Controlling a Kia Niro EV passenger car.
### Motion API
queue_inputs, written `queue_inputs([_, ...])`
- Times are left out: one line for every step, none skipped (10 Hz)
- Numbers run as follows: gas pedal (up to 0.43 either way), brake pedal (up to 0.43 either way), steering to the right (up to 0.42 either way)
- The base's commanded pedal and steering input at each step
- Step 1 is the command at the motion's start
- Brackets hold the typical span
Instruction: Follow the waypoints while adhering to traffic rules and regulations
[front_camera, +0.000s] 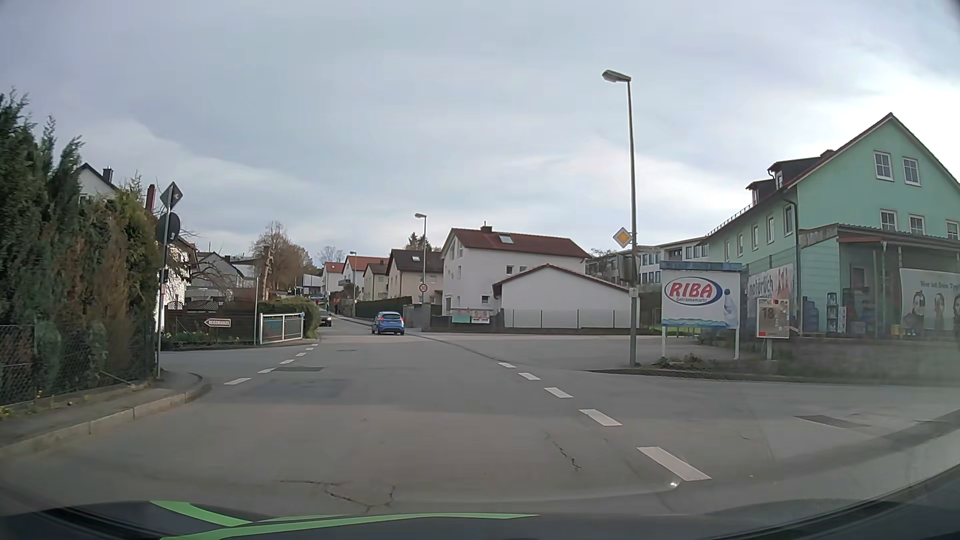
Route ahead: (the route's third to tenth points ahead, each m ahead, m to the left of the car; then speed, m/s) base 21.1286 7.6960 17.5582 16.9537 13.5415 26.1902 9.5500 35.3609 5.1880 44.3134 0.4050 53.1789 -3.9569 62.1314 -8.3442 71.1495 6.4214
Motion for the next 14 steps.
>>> queue_inputs([0.000, 0.110, -0.005])
queue_inputs([0.000, 0.140, -0.005])
queue_inputs([0.000, 0.171, -0.006])
queue_inputs([0.000, 0.195, -0.007])
queue_inputs([0.000, 0.201, -0.006])
queue_inputs([0.000, 0.201, -0.006])
queue_inputs([0.000, 0.207, -0.007])
queue_inputs([0.000, 0.207, -0.009])
queue_inputs([0.000, 0.207, -0.010])
queue_inputs([0.000, 0.207, -0.010])
queue_inputs([0.000, 0.207, -0.010])
queue_inputs([0.000, 0.207, -0.011])
queue_inputs([0.000, 0.207, -0.014])
queue_inputs([0.000, 0.207, -0.018])
